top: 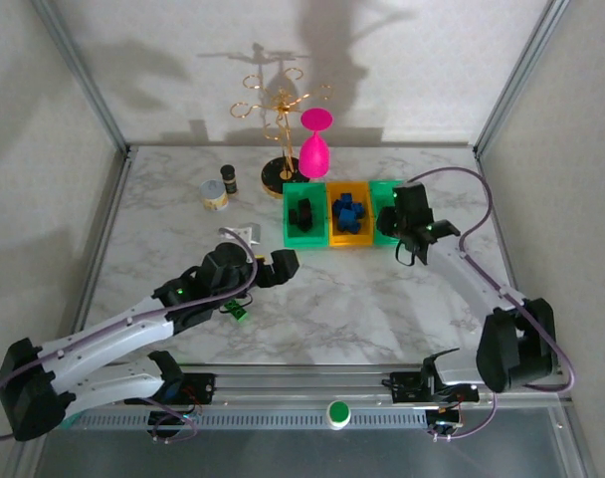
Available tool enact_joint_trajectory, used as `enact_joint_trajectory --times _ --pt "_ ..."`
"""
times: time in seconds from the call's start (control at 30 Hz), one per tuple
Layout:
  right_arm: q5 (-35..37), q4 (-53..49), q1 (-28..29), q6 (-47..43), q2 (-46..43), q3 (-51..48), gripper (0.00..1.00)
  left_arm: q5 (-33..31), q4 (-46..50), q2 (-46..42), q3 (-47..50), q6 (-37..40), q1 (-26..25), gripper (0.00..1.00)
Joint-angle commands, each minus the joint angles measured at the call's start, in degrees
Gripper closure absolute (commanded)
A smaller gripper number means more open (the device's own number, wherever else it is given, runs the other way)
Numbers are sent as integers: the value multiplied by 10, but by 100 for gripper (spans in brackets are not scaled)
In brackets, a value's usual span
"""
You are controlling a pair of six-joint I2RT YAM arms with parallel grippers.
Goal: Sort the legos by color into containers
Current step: Place the lego in the container.
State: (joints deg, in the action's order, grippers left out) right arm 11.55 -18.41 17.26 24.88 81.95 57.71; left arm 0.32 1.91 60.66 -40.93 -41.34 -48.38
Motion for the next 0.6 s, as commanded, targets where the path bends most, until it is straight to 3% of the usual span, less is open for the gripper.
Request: enact_joint_trajectory --times 0.0,0.57 --pt "19 27 -17 -23 42 32 65 11 -45 28 -28 21 -7 0" --pt "48 87 -38 -26 219 103 61 -9 -49 82 -49 39 -8 0"
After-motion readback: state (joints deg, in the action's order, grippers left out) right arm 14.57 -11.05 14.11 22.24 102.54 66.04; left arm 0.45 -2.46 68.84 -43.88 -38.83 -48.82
